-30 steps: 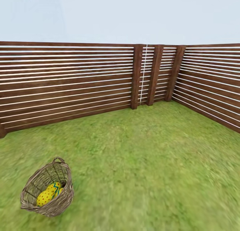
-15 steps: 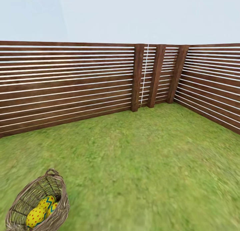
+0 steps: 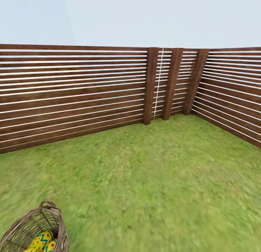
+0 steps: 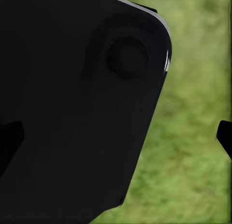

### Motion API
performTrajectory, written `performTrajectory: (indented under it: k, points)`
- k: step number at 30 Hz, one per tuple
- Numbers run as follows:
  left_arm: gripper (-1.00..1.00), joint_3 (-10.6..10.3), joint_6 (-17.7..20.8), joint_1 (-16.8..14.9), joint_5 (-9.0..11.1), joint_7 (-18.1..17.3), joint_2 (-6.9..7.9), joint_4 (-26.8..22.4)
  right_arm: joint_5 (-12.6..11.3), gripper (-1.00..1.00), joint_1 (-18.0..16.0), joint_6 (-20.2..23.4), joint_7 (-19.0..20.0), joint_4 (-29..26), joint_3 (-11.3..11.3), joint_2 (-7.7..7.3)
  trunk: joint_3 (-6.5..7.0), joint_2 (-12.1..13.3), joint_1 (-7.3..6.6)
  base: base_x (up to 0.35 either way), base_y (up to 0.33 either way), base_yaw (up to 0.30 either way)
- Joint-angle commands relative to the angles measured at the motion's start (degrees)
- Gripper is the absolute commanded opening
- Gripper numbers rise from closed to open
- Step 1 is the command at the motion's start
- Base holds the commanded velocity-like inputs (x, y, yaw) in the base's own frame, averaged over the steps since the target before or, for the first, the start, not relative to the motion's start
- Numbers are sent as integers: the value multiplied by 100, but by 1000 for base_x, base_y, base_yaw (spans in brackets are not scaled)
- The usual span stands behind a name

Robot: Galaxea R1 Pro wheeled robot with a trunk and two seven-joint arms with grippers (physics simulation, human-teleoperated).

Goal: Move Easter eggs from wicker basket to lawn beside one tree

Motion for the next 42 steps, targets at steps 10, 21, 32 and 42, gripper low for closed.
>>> performTrajectory:
  k: [10, 21, 32, 42]
  points:
    - [100, 38, -9, -1, -6, -27, -11, -53, 62, 100, -3, -14, -3, -19, -13, -15, -5, -2, 3, 136, 0, 4]
    - [100, 22, 92, -15, -31, -49, -11, -819, 74, 100, -74, 342, -22, -1350, -26, -434, -5, -2, 3, 1, 0, 216]
    - [100, 56, 2146, -864, 9, -39, 76, -2555, 68, 100, -222, 3711, -11, -4900, -130, -602, -5, -2, 3, 0, 0, 291]
    - [100, 551, 3576, -985, 801, -62, 85, -5664, 106, 100, -1050, 5010, -2, -6363, -98, 494, -6, -2, 3, 0, 0, 47]
